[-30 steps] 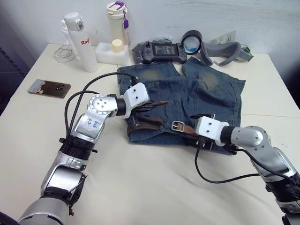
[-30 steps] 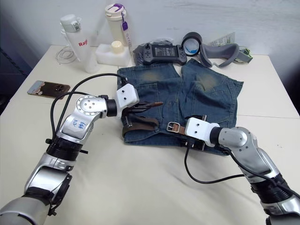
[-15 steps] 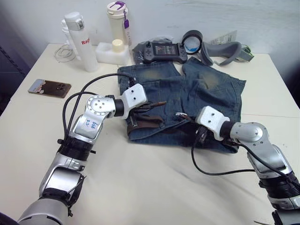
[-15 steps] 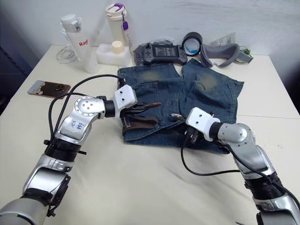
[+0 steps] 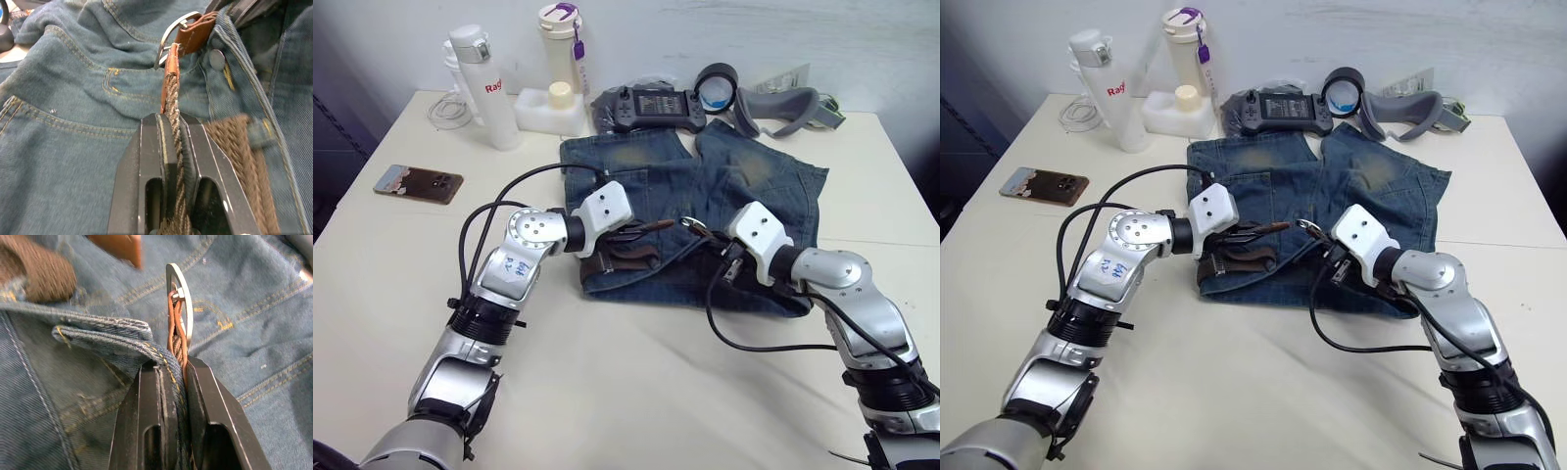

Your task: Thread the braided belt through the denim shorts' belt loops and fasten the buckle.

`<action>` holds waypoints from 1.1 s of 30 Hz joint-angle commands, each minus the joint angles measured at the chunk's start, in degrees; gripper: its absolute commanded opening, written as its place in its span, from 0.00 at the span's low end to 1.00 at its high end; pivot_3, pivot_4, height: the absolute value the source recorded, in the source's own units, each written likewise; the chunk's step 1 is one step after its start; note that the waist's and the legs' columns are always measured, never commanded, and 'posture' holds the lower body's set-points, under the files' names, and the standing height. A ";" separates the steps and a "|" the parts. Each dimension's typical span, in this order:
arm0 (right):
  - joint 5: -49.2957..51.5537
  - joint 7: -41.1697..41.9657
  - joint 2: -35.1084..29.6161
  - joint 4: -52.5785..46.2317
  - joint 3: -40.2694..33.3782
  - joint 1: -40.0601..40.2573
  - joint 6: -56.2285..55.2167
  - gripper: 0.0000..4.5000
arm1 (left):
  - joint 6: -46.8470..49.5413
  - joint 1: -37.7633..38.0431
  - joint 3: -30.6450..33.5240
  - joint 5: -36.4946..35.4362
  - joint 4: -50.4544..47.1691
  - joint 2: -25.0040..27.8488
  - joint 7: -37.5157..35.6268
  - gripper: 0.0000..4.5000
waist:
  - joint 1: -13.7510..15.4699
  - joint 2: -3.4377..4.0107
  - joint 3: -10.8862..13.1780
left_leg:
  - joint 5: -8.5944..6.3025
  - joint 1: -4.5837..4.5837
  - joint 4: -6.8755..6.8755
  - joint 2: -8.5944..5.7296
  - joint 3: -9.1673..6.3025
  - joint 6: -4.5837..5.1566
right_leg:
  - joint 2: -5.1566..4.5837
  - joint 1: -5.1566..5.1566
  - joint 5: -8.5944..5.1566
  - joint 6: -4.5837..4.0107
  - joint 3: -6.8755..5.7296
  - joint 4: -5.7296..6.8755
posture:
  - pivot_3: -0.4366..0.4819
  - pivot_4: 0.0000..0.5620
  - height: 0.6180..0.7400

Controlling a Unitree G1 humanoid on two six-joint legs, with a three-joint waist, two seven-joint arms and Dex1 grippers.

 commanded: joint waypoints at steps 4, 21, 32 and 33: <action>2.79 -1.08 1.04 -4.13 -2.01 -1.39 1.02 0.01 | -2.53 -3.81 -0.76 1.20 2.57 -2.61 1.08 0.00 | 0.00 0.00 0.00 | 0.00 0.00 -0.01 0.00 0.04 0.00 | 0.00 -0.05 0.00 0.00 -0.02 0.06 | 0.48 0.27 0.93; 6.35 0.72 0.08 -7.19 -0.37 -0.41 2.75 0.01 | -0.61 -2.59 -0.52 0.25 1.61 -9.82 4.41 0.00 | -0.02 -0.01 -0.01 | 0.00 0.00 0.02 -0.01 0.09 0.00 | -0.02 -0.16 0.00 0.00 -0.02 0.29 | 0.48 0.27 0.93; 3.72 6.18 -6.50 -6.12 1.39 3.86 -4.15 0.01 | -1.86 -0.89 -5.88 1.81 3.26 -17.06 4.59 0.00 | 0.18 -0.04 -0.03 | 0.00 0.00 0.12 -0.07 0.09 0.07 | -0.05 -0.10 0.00 0.00 -0.02 0.29 | 0.48 0.27 0.93; 4.87 8.16 -8.11 -5.96 -0.26 4.14 -4.11 0.12 | -2.07 -0.87 -6.06 2.15 3.51 -17.20 4.66 0.00 | 0.18 -0.04 -0.03 | 0.01 0.00 0.12 -0.06 0.10 0.08 | -0.06 -0.10 0.00 0.00 -0.03 0.29 | 0.48 0.27 0.93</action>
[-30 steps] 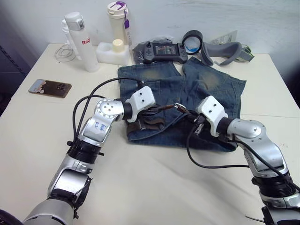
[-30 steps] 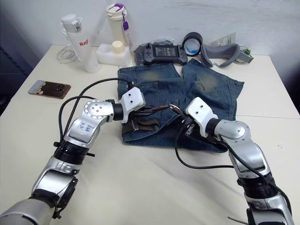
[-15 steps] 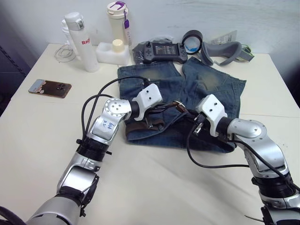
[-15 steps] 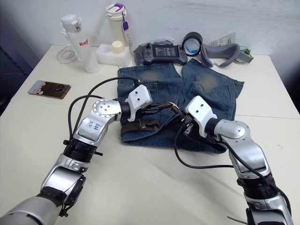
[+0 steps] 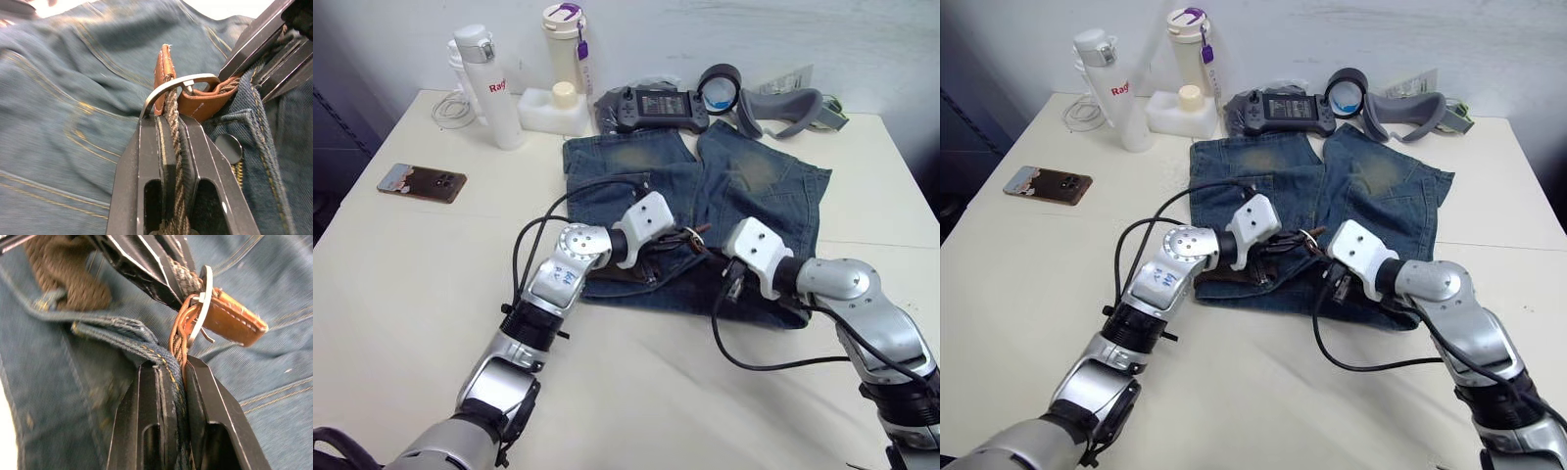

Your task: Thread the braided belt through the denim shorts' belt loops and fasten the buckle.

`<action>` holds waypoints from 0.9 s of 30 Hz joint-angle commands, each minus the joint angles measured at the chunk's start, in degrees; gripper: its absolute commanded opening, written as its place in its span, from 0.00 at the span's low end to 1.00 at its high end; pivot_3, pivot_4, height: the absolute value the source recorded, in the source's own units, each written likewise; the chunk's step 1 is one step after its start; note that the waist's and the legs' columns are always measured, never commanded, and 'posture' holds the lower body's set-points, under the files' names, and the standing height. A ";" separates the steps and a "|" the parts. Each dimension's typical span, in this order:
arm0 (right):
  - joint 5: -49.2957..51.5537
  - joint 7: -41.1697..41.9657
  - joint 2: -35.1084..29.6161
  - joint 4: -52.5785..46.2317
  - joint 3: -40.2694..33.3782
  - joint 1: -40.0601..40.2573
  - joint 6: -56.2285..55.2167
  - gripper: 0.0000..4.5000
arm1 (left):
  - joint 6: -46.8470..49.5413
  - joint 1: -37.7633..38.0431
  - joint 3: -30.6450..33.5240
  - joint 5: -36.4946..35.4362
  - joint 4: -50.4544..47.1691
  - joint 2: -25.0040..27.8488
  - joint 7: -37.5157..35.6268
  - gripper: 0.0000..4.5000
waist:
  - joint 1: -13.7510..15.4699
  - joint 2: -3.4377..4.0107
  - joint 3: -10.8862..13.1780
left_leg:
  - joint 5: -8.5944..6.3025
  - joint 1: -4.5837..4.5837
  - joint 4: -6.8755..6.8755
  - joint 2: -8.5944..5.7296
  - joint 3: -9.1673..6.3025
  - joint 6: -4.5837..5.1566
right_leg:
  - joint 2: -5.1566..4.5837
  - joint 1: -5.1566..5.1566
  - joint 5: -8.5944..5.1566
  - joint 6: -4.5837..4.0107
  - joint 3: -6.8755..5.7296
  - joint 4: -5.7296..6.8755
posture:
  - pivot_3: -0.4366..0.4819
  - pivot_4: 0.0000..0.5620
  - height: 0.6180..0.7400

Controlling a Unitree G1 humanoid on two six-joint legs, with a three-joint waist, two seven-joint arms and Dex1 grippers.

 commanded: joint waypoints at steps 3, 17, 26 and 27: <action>5.85 8.75 -5.81 -1.15 -5.93 -0.32 -2.53 0.35 | -2.63 -0.78 -2.89 0.07 -2.38 -2.80 -0.57 0.00 | 0.07 -0.01 0.00 | 0.00 0.00 0.00 -0.02 -0.03 0.01 | -0.02 0.03 0.00 0.00 0.01 -0.02 | 0.48 0.27 0.93; 0.35 17.92 -14.20 14.09 -3.45 -12.50 -19.42 0.99 | -3.67 -0.78 -3.16 -0.25 -2.89 -2.46 -1.07 0.00 | -0.03 0.00 -0.01 | -0.01 0.13 -0.01 0.04 0.00 0.03 | -0.07 0.15 -0.01 -0.01 0.01 -0.07 | 0.48 0.27 0.93; -6.87 17.07 -10.25 24.33 1.78 -15.48 -34.47 0.99 | -4.18 -1.15 -3.42 -0.17 -2.80 -2.55 -1.49 0.00 | -0.12 0.00 -0.01 | -0.01 0.12 0.01 -0.01 0.01 0.03 | -0.04 0.14 -0.01 0.00 -0.08 -0.06 | 0.48 0.27 0.93; -7.12 17.21 -9.94 24.63 1.98 -15.66 -35.12 0.94 | -4.20 -1.14 -3.48 -0.18 -2.78 -2.59 -1.53 0.00 | -0.11 0.00 -0.01 | -0.01 0.12 0.01 -0.01 0.01 0.03 | -0.04 0.13 -0.01 0.00 -0.09 -0.06 | 0.48 0.27 0.93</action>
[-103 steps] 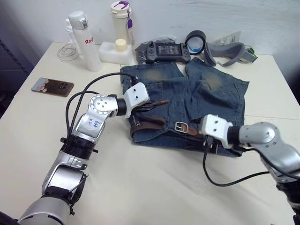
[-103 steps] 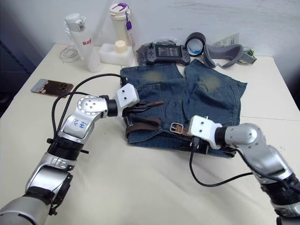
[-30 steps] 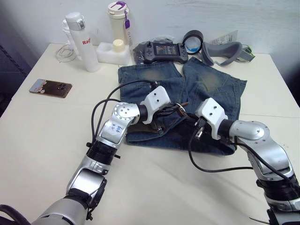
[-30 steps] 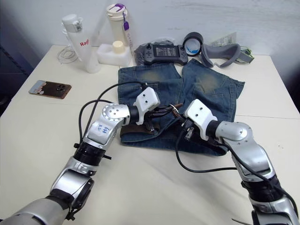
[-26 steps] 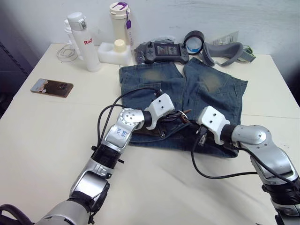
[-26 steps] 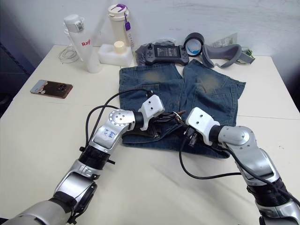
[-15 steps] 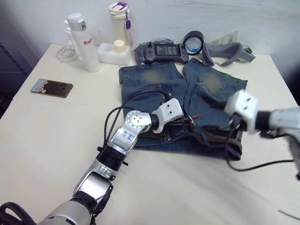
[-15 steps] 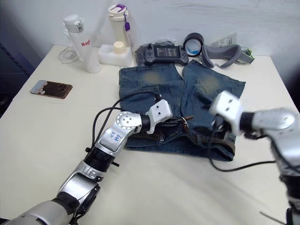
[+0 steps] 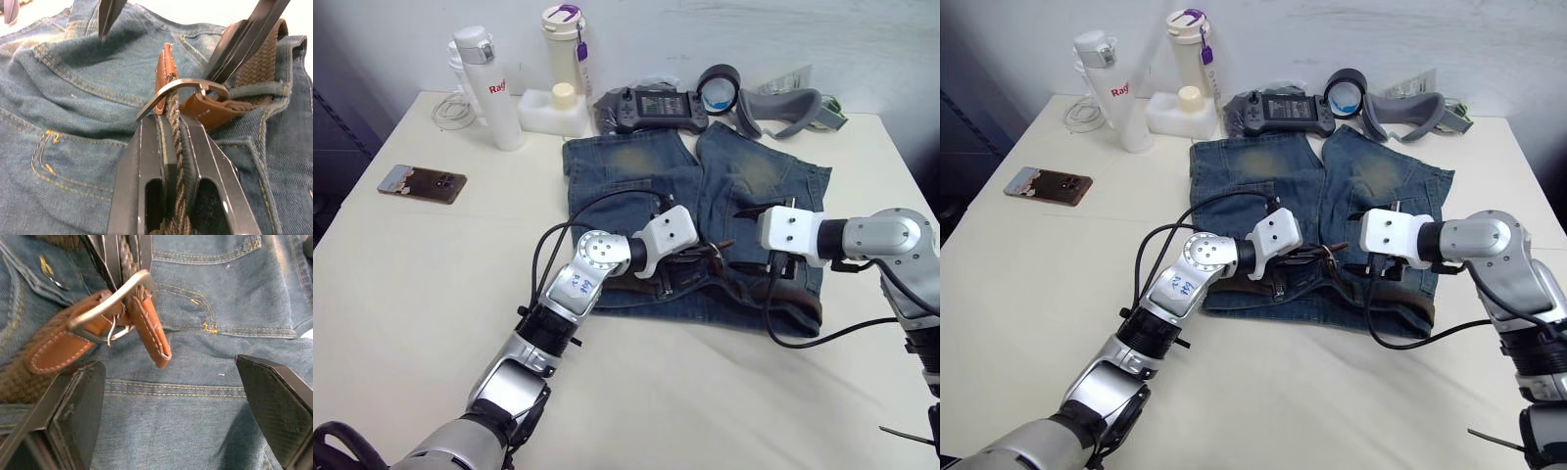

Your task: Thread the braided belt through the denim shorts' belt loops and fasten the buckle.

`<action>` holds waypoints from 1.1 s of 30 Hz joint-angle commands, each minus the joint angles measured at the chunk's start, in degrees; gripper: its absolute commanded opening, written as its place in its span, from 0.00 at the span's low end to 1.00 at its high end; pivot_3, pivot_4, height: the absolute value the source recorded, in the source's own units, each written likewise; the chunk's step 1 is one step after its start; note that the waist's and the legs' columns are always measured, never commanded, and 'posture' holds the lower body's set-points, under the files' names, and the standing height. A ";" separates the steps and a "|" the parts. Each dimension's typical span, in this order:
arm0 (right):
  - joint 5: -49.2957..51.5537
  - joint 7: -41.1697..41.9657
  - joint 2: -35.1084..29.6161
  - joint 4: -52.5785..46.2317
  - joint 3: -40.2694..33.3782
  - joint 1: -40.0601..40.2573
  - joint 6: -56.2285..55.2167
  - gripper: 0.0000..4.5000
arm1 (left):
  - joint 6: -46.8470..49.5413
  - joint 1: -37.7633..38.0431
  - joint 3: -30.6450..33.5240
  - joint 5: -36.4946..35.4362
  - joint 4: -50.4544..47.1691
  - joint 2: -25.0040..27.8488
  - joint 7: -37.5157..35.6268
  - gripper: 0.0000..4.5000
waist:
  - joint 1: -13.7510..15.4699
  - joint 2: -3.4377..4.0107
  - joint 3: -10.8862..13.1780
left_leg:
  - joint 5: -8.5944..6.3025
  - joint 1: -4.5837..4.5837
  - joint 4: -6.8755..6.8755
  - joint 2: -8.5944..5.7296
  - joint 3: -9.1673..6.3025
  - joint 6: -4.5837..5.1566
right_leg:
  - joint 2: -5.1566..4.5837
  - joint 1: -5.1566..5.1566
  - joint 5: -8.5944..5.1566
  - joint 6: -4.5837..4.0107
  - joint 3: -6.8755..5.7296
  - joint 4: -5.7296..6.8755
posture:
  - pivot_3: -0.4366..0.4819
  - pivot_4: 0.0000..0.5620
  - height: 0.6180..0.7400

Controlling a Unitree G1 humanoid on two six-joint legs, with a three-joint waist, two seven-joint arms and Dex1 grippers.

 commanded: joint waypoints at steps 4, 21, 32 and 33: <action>-0.43 0.56 1.18 1.18 -0.74 -2.14 -4.85 0.63 | -1.41 -1.14 -0.70 -0.45 -2.20 -1.02 -0.75 0.00 | 0.09 0.00 0.00 | 0.00 0.00 0.02 0.00 -0.02 0.00 | 0.00 0.01 0.00 0.00 0.00 0.01 | 0.48 0.27 0.93; -1.66 0.57 -3.65 11.57 -5.23 0.60 -15.06 0.00 | 11.17 -0.19 7.72 -8.95 -10.47 5.95 -5.84 1.00 | -0.10 0.00 0.00 | 0.00 0.00 0.02 0.01 -0.01 0.00 | 0.00 0.00 0.00 0.00 0.03 0.02 | 0.48 0.27 0.93; -0.42 1.07 -10.06 16.04 -9.29 -7.08 -14.33 0.00 | 13.98 -4.01 10.17 -12.90 -11.99 4.97 -3.57 1.00 | -0.01 0.00 0.00 | 0.00 0.01 0.07 0.02 -0.04 0.00 | -0.01 0.05 0.00 0.00 0.07 -0.01 | 0.48 0.27 0.93; 0.63 1.69 -9.36 13.56 -8.97 -8.20 -12.09 0.00 | 12.92 -5.29 9.25 -12.36 -10.51 2.90 -2.58 1.00 | -0.01 0.00 0.00 | 0.00 0.01 0.07 0.03 -0.04 0.00 | 0.00 0.06 0.00 0.00 0.07 0.00 | 0.48 0.27 0.93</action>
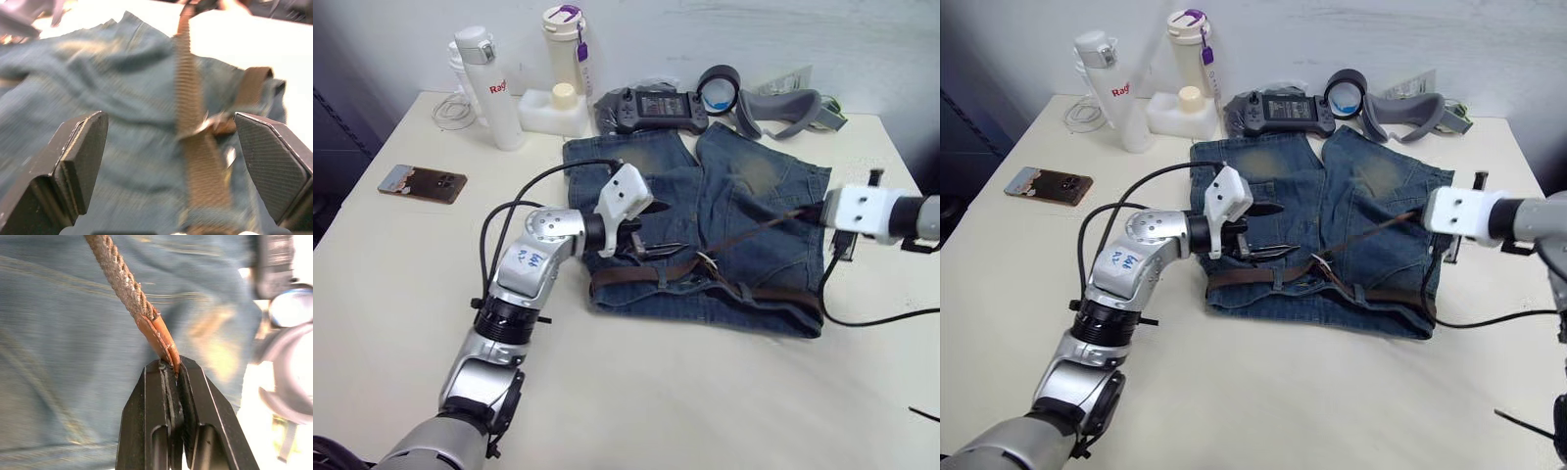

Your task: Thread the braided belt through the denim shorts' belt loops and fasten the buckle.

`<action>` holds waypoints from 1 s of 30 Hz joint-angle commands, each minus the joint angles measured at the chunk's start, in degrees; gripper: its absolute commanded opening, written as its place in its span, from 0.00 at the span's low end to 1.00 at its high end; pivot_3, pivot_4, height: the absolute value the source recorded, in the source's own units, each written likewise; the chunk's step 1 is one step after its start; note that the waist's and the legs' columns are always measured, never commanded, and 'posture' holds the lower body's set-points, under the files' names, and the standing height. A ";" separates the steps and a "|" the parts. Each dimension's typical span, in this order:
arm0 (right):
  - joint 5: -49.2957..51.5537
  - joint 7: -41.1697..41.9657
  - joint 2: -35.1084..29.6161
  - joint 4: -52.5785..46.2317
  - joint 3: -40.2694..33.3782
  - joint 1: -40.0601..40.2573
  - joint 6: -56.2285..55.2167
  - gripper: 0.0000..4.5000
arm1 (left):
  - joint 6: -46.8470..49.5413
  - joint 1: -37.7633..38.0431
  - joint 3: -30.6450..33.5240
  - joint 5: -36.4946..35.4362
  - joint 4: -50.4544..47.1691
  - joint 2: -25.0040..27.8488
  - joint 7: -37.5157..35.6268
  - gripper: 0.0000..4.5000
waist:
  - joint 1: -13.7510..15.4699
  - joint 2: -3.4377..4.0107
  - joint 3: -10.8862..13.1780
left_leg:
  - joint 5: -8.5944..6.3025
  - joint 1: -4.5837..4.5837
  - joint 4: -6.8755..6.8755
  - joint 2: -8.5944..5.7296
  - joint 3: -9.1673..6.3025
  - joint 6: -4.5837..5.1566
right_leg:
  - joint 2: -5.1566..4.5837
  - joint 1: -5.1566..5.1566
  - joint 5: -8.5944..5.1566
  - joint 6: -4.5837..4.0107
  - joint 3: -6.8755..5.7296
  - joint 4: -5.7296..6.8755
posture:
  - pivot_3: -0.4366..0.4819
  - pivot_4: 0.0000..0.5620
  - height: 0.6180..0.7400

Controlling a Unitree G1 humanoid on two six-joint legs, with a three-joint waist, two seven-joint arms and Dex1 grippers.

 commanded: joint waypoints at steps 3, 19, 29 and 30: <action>4.21 1.88 1.18 -9.48 -1.25 -3.63 7.84 0.00 | -4.15 -6.03 -2.70 0.89 3.19 -6.78 3.79 1.00 | 0.06 0.00 0.00 | 0.00 0.00 0.00 0.00 0.02 0.00 | 0.01 0.00 0.00 0.00 -0.01 0.00 | 0.48 0.27 0.93; 6.26 0.57 4.19 -22.19 -1.54 -1.20 21.76 0.00 | -9.46 -11.29 -4.12 4.09 13.37 -12.05 7.85 0.24 | 0.05 0.00 0.00 | 0.00 -0.01 -0.04 0.00 0.05 0.00 | 0.00 -0.06 0.00 0.00 -0.03 0.02 | 0.48 0.27 0.93; 18.10 -0.05 4.44 -28.10 -11.74 10.44 41.89 0.73 | 6.37 -8.08 9.54 -7.45 9.47 -14.78 15.06 0.00 | 0.23 0.00 0.00 | -0.01 -0.04 0.01 -0.01 -0.08 0.02 | -0.05 0.02 0.00 0.00 0.02 0.02 | 0.48 0.27 0.93; 19.81 -1.36 5.79 -29.38 -12.96 11.69 44.04 0.84 | 8.96 -7.92 11.85 -9.53 9.02 -15.21 16.53 0.00 | 0.16 0.00 0.00 | -0.01 -0.04 0.00 0.00 -0.09 0.02 | -0.04 0.01 0.00 0.00 0.02 0.02 | 0.48 0.27 0.93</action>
